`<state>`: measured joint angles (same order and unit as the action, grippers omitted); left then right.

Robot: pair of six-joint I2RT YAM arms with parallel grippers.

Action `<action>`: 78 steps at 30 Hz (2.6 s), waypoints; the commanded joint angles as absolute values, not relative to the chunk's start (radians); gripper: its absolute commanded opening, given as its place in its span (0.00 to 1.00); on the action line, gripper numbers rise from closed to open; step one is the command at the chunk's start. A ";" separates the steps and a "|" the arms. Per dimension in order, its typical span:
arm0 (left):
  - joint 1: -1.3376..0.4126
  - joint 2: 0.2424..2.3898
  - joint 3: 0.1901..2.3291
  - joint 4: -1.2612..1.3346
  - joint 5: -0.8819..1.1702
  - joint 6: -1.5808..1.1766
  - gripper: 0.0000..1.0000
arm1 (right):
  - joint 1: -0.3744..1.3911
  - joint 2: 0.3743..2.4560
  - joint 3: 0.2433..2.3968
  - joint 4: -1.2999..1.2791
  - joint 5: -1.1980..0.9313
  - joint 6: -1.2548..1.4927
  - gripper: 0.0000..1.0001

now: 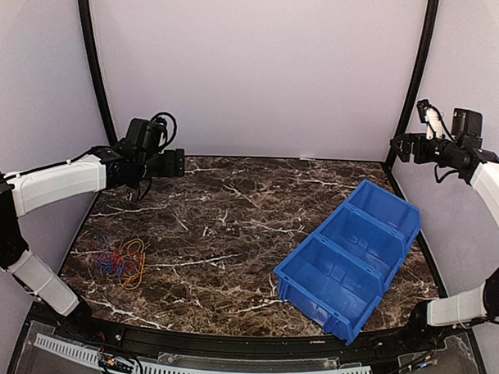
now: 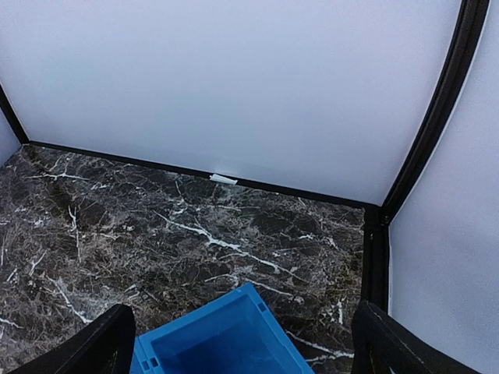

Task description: Untangle the cables

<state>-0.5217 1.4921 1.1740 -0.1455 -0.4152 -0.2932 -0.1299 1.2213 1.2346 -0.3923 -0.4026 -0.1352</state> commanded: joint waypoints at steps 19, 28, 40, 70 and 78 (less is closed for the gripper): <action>-1.012 1.392 0.976 0.030 0.070 -0.082 0.84 | -0.065 0.798 0.775 -0.829 -0.489 -0.906 0.94; -1.226 1.683 1.299 -0.118 0.023 -0.246 0.85 | -0.016 0.786 0.712 -0.813 -0.475 -0.989 0.94; -1.282 2.018 1.720 -0.444 -0.267 -0.221 0.86 | 0.049 0.831 0.657 -0.486 -0.613 -0.693 0.98; -0.892 2.170 1.795 -0.395 -0.520 -0.036 0.86 | 0.022 0.837 0.610 -0.353 -0.427 -0.541 0.99; -0.777 2.158 1.793 -0.345 -0.556 -0.025 0.85 | 0.020 0.851 0.603 -0.350 -0.451 -0.539 0.99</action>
<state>-0.7830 2.1803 1.8000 -0.3767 -0.4961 -0.0586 0.0242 0.8452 0.6140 -0.3954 -0.4297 -0.5571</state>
